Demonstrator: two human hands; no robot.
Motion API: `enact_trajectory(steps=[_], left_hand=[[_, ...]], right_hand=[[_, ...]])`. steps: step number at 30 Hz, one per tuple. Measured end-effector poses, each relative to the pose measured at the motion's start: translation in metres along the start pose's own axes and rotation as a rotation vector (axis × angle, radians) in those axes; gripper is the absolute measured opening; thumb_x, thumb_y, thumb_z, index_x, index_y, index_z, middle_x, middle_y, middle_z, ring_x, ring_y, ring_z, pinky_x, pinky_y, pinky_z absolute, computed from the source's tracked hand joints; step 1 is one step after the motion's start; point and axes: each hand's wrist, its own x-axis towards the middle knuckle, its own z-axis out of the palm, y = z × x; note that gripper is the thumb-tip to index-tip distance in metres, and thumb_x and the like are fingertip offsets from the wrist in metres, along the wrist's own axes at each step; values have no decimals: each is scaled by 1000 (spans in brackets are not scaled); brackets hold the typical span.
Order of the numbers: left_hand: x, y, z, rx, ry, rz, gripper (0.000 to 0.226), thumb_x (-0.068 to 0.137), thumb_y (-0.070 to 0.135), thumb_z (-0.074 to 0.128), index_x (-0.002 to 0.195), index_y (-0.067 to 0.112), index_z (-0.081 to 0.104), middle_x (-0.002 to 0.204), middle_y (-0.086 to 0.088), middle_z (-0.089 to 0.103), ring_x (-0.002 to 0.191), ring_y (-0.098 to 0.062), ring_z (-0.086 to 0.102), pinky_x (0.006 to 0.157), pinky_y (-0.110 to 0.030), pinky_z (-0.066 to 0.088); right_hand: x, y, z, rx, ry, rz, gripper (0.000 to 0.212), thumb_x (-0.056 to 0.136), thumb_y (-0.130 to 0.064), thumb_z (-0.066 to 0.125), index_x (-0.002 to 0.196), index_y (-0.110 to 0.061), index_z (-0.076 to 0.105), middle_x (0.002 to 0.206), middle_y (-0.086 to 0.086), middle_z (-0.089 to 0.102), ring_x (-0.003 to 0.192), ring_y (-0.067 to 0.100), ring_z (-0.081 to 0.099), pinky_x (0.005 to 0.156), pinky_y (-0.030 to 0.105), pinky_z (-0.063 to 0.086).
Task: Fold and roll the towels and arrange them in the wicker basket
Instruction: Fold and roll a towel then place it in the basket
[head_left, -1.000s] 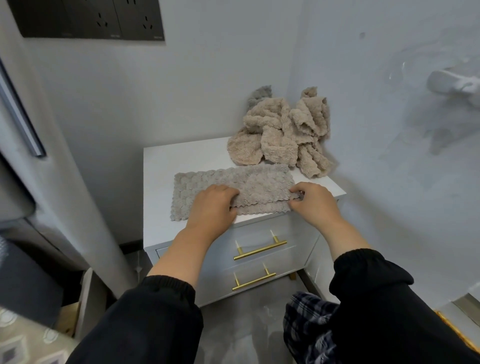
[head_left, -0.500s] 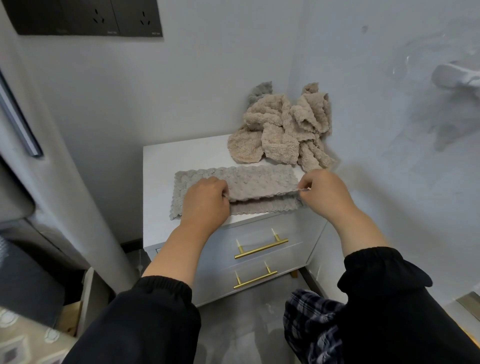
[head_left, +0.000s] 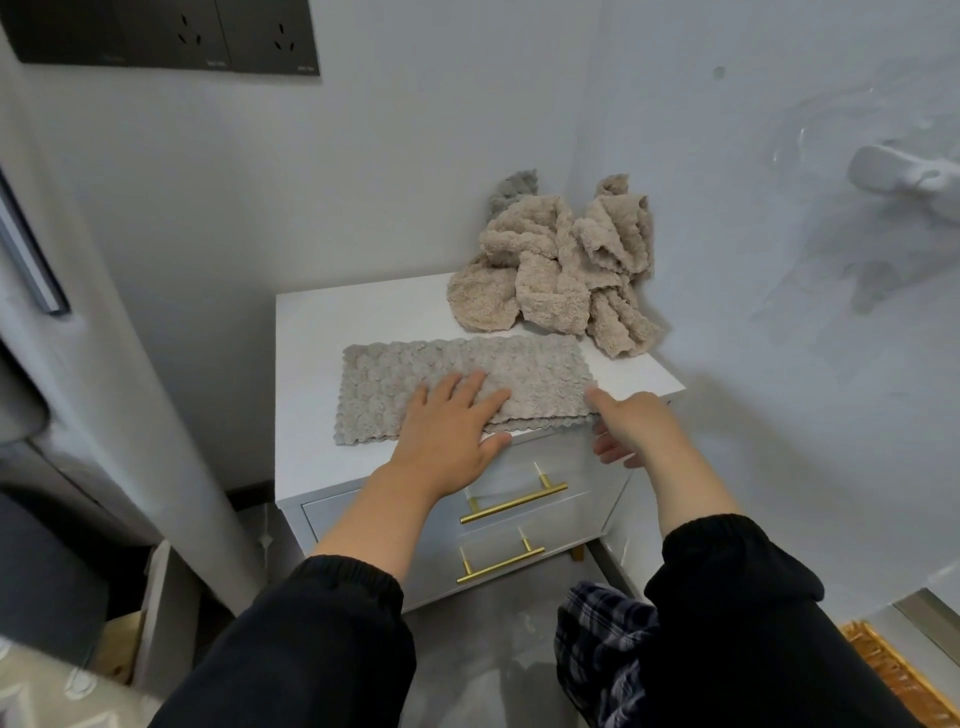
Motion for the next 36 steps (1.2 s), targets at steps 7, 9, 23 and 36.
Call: enact_trajectory(steps=[7, 9, 23, 36], left_hand=[[-1, 17, -24, -172, 64, 56, 47, 93, 55, 41, 131, 31, 54, 125, 2, 56, 113, -19, 48, 89, -34, 44], [-5, 23, -34, -522, 67, 0, 34, 94, 49, 47, 111, 28, 67, 102, 4, 67, 95, -15, 60, 83, -33, 49], [-10, 2, -58, -1679, 51, -180, 68, 70, 30, 78, 131, 16, 53, 113, 3, 69, 98, -9, 67, 77, -21, 54], [-8, 11, -55, -1426, 286, -355, 6, 83, 22, 73, 80, 18, 69, 68, 6, 71, 60, -7, 67, 56, -20, 51]], right_hand=[[-3, -13, 2, 517, 210, -182, 22, 81, -11, 59, 63, -13, 48, 68, 10, 54, 62, 22, 58, 71, 42, 56], [-4, -19, 1, 684, 154, -206, 15, 80, -12, 58, 67, -12, 51, 74, 14, 53, 72, 25, 57, 71, 40, 51], [-37, -38, -25, 1024, -526, -560, 31, 91, 8, 38, 109, -7, 57, 99, 11, 71, 91, 23, 69, 79, 35, 58], [-27, -33, -8, 665, -256, -488, 33, 69, -18, 78, 93, 2, 68, 88, 17, 71, 85, 33, 68, 81, 44, 55]])
